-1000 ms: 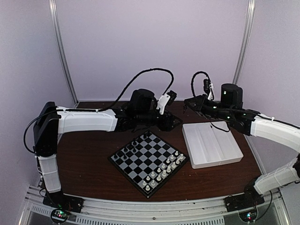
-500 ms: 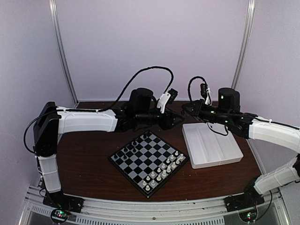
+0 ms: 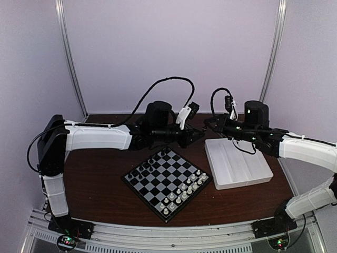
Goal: Set up the chess pieces on the board
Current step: Pick up the chess piece from the storage box, then place the chess piece on the chessboard.
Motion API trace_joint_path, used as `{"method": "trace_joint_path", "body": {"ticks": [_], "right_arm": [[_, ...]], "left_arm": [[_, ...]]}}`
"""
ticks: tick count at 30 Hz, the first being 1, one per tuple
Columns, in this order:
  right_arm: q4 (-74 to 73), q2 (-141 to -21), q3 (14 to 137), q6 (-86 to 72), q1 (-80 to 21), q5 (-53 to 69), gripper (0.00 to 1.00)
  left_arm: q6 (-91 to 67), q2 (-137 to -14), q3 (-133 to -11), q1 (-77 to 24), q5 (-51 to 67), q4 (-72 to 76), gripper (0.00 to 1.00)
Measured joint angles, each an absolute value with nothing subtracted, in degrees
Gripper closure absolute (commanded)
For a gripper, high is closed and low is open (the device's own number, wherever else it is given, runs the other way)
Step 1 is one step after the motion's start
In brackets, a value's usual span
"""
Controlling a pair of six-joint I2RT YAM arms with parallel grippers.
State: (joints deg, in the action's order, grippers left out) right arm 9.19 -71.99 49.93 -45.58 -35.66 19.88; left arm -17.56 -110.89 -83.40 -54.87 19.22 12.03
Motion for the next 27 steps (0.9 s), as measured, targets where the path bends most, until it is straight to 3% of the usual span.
{"method": "trace_joint_path", "body": {"ticks": [13, 27], "right_arm": [[-2.4, -66.3, 50.4, -40.4, -35.7, 8.5, 1.0], [-20.8, -52.2, 50.6, -32.4, -35.6, -12.3, 1.0]], "left_arm": [[-17.6, -111.7, -83.6, -54.9, 19.4, 11.1, 1.0], [-21.3, -133.1, -105.0, -58.4, 25.7, -3.4, 1.0]]}}
